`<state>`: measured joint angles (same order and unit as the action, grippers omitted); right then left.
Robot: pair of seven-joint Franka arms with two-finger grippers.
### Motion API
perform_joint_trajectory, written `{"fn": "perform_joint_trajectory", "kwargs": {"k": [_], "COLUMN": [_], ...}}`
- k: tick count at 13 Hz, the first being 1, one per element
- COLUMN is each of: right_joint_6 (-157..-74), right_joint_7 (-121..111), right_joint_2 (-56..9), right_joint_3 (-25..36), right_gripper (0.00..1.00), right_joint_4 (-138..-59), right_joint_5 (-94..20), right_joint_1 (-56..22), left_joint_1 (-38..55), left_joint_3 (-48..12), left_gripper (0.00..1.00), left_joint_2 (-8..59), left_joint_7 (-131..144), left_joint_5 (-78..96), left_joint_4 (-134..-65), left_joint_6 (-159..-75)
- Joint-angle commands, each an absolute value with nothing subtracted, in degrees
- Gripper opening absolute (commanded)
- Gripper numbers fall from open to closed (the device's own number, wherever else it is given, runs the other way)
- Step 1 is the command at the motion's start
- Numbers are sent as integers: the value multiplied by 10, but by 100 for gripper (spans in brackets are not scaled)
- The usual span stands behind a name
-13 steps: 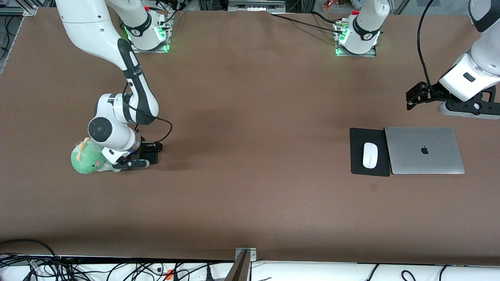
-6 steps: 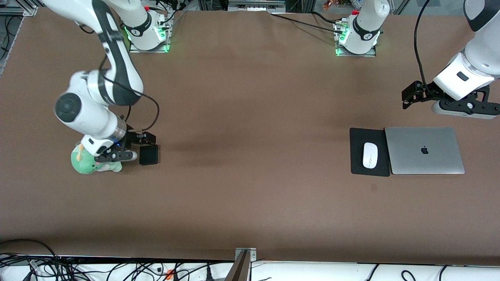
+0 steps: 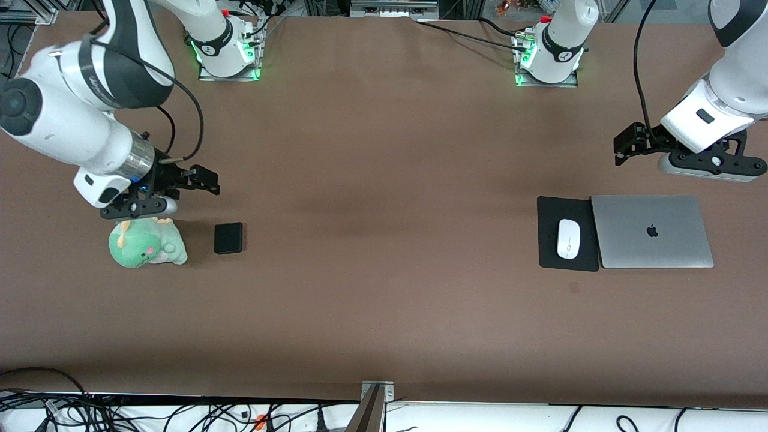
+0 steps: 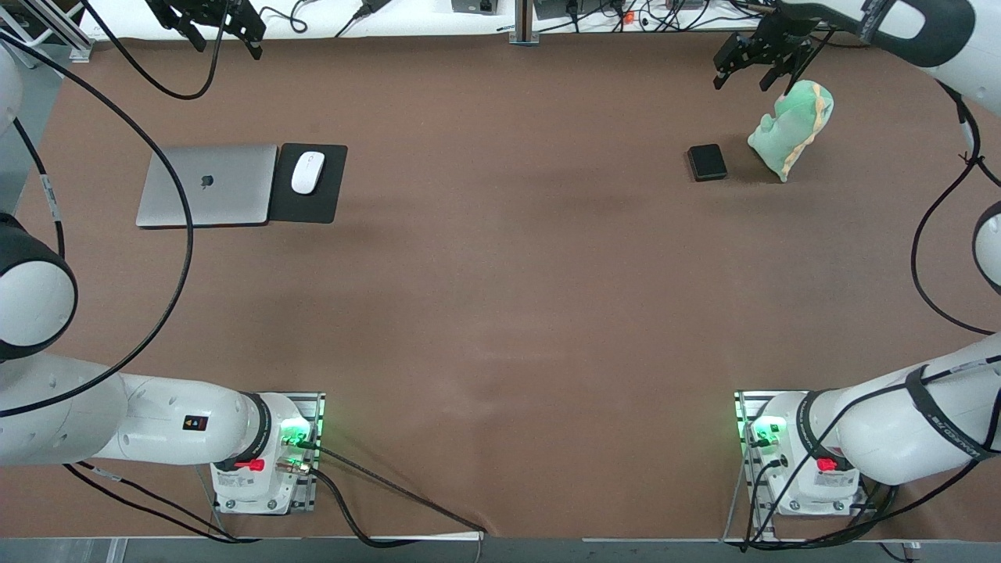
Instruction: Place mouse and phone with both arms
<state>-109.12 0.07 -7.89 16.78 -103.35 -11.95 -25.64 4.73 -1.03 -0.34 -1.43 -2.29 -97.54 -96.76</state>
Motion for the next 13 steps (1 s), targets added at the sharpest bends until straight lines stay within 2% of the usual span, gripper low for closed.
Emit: {"fn": "perform_joint_trajectory", "kwargs": {"k": [1,5,13], "right_joint_6": [-1047,-991,-955], "right_joint_7": [10,15,23], "right_joint_2": [-74,-71,-16], "right_joint_3": [167,167,166], "right_gripper": [100,100,100], "right_joint_4": [-1007,-964,-966], "right_joint_5": [-108,-92,-43], "right_joint_1": [-256,-255,-255], "left_joint_1": [42,42,43], "left_joint_3": [-11,-11,-11], "left_gripper": [100,100,100], "left_joint_2": [-8,-5,-6], "left_joint_7": [-14,-17,-18], "left_joint_5": [-18,-34,-34], "left_joint_4": [-968,-956,-956], "left_joint_6": [-941,-933,-932]}}
